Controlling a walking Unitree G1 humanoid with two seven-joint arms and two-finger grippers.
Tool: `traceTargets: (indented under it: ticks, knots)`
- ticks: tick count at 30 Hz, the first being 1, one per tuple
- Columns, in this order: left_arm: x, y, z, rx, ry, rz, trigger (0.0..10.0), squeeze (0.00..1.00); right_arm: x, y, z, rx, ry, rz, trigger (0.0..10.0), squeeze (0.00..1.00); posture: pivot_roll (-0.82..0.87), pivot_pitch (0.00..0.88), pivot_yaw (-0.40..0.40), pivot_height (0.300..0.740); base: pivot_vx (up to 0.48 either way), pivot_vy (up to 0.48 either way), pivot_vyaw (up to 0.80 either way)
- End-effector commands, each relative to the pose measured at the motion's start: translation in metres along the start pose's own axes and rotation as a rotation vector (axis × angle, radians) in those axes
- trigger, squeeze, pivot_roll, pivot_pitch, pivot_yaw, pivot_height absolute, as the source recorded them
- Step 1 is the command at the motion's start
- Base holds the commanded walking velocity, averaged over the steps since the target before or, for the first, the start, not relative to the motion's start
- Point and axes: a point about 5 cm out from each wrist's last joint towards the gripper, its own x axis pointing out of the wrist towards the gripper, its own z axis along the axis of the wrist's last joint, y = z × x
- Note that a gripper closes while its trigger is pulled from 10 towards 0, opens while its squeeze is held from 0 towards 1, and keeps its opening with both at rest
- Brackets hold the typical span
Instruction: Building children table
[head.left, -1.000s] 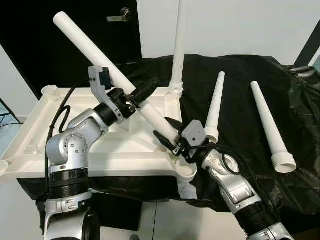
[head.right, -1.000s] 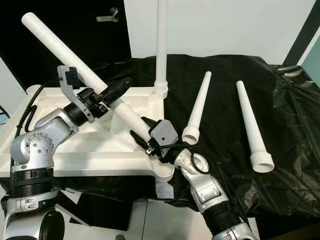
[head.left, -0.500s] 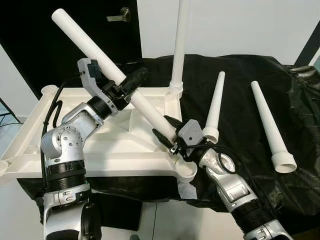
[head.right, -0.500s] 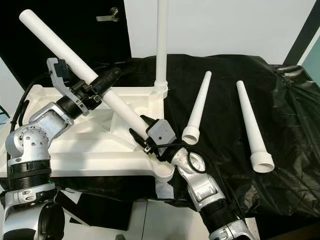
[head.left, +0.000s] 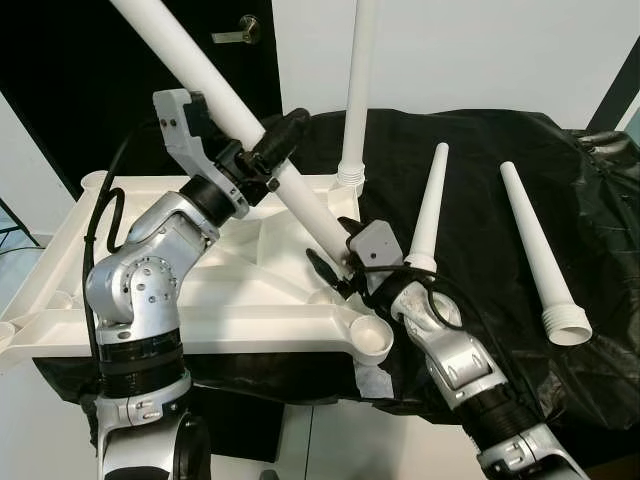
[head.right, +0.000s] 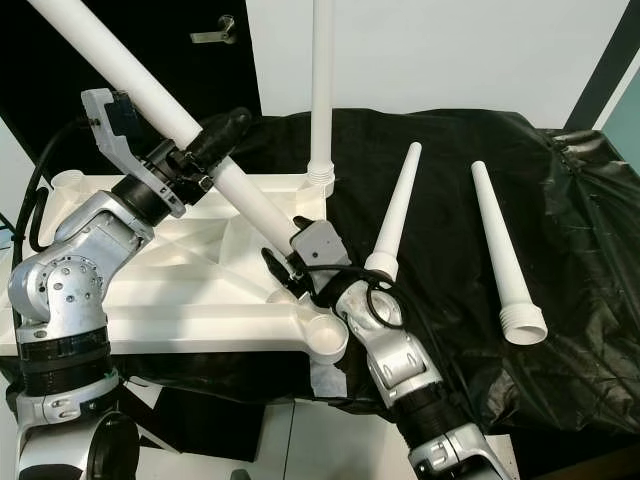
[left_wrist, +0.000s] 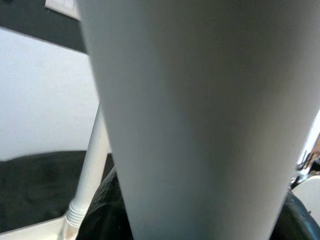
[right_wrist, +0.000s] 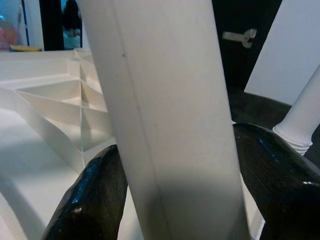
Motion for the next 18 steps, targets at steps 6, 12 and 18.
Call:
traceTargets:
  ticks: [6,12,18]
  knots:
    - [0.003,-0.017,0.002,0.103,-0.019,-0.02,10.0,0.0,0.007,0.001,0.003,-0.027,0.04,0.026,10.0,0.0,0.03,0.0,0.011,0.74,0.0,0.0,0.0]
    - [0.003,-0.023,-0.002,0.116,-0.007,-0.022,10.0,0.0,0.01,0.003,0.003,-0.043,0.058,0.048,10.0,0.0,0.04,0.0,0.008,0.74,0.0,0.0,0.0]
    - [0.005,-0.031,-0.005,0.141,-0.012,-0.04,10.0,0.0,0.015,0.003,0.008,-0.044,0.054,0.052,10.0,0.0,0.04,0.0,0.009,0.74,0.0,0.0,0.0]
